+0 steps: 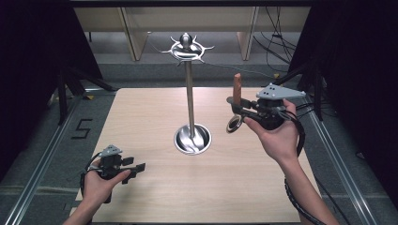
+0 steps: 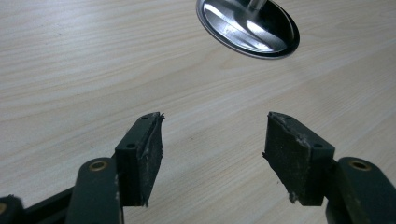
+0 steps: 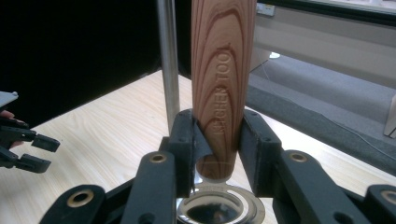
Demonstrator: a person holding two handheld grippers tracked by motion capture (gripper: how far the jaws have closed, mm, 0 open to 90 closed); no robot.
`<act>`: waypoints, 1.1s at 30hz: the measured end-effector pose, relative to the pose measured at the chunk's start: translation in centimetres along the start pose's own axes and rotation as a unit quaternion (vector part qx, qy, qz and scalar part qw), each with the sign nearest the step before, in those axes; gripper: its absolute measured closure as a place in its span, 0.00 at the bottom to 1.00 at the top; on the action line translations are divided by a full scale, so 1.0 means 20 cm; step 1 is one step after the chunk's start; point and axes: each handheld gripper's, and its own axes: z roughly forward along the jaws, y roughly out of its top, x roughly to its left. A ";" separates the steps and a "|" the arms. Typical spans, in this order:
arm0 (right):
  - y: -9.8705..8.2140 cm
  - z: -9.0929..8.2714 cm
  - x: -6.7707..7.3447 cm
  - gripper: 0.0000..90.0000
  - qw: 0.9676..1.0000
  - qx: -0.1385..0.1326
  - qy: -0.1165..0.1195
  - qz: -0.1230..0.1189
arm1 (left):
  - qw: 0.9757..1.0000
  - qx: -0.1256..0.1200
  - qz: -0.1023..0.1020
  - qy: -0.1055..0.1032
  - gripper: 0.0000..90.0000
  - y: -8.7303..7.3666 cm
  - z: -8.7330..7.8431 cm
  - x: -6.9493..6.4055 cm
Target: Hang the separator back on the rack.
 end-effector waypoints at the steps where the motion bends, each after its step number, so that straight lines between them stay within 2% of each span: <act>1: 0.00 0.00 0.01 0.77 1.000 0.002 0.001 0.006 | 1.000 0.000 0.000 0.001 0.40 0.00 0.00 0.00; 3: 0.00 0.00 0.01 0.77 1.000 0.002 0.002 0.008 | 1.000 0.000 0.000 0.001 0.40 0.00 0.00 0.00; 4: 0.01 0.01 0.01 0.77 1.000 -0.003 0.009 -0.001 | 1.000 0.000 0.000 0.001 0.40 0.00 0.00 0.00; 5: 0.01 0.01 0.01 0.77 1.000 0.001 0.005 0.004 | 1.000 0.000 0.000 0.001 0.40 0.00 0.00 0.00; 6: 0.02 0.01 0.01 0.77 1.000 0.000 0.005 -0.004 | 1.000 0.000 0.000 0.001 0.40 0.00 0.00 0.00; 8: 0.02 0.01 0.02 0.77 1.000 0.002 0.004 0.002 | 1.000 0.000 0.000 0.001 0.40 0.00 0.00 0.00; 9: 0.02 0.02 0.02 0.77 1.000 -0.007 0.002 -0.005 | 1.000 0.000 0.000 0.001 0.40 0.00 0.00 0.00; 10: 0.03 0.02 0.01 0.77 1.000 -0.005 0.002 -0.009 | 1.000 0.000 0.000 0.001 0.40 0.00 0.00 0.00; 11: 0.03 0.02 0.01 0.77 1.000 -0.005 0.002 -0.009 | 1.000 0.000 0.000 0.001 0.40 0.00 0.00 0.00; 12: 0.03 0.02 0.02 0.77 1.000 -0.004 0.002 0.001 | 1.000 0.000 0.000 0.001 0.40 0.00 0.00 0.00; 13: 0.03 0.02 0.02 0.77 1.000 -0.001 0.009 -0.006 | 1.000 0.000 0.000 0.001 0.40 0.00 0.00 0.00; 16: 0.04 0.03 0.03 0.77 1.000 -0.003 0.009 -0.002 | 1.000 0.000 0.000 0.001 0.40 0.00 0.00 0.00; 17: 0.04 0.03 0.02 0.77 1.000 -0.003 0.004 -0.012 | 1.000 -0.001 0.000 0.001 0.40 0.00 0.00 0.00; 21: 0.05 0.03 0.03 0.77 1.000 -0.002 0.007 -0.005 | 1.000 -0.001 0.000 0.001 0.40 0.00 0.00 0.00; 29: 0.06 0.05 0.04 0.77 1.000 -0.001 0.009 -0.013 | 1.000 -0.001 0.001 0.001 0.40 0.00 0.00 0.00; 30: 0.06 0.05 0.04 0.77 1.000 -0.001 0.010 -0.006 | 1.000 -0.001 0.001 0.000 0.40 0.00 0.00 0.00; 33: 0.07 0.05 0.05 0.77 1.000 -0.002 0.011 -0.005 | 1.000 -0.001 0.001 0.000 0.40 0.00 0.00 0.00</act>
